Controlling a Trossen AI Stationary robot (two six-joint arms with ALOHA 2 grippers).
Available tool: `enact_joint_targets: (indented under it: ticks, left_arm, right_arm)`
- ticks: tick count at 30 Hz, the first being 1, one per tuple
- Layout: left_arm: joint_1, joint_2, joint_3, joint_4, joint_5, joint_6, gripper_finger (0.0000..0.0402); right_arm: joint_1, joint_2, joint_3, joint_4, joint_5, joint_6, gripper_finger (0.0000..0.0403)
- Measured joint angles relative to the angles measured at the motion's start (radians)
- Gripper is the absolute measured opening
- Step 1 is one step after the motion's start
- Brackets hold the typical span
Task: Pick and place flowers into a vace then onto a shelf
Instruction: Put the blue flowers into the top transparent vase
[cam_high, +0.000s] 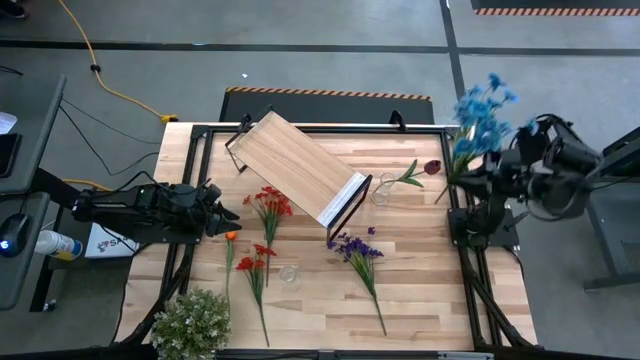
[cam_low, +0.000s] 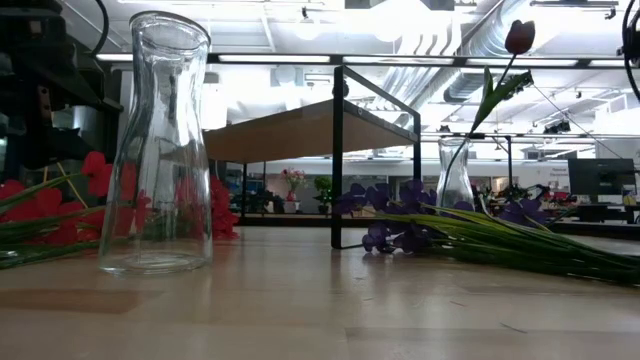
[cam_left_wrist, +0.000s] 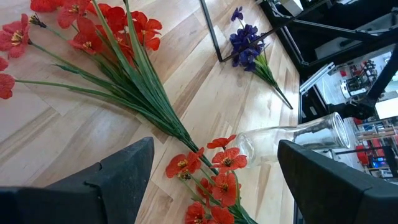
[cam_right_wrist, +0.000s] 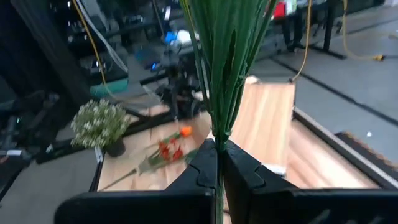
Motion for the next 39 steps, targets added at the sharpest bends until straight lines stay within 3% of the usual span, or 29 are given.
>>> enact_joint_targets:
  ticks: [11, 19, 39]
  left_arm:
    - [0.0, 0.0, 0.0, 0.0, -0.001, 0.0, 0.0376]
    - [0.0, 0.0, 0.0, 0.0, -0.004, 0.0, 0.0376]
    - [0.0, 0.0, 0.0, 0.0, -0.028, 0.0, 0.0376]
  right_arm:
    - [0.0, -0.098, 0.0, 0.201, 0.201, -0.412, 0.0]
    - [-0.002, -0.111, 0.0, 0.275, 0.383, -0.607, 0.0]
    - [-0.002, -0.239, 0.0, 0.413, 0.385, -0.869, 0.0]
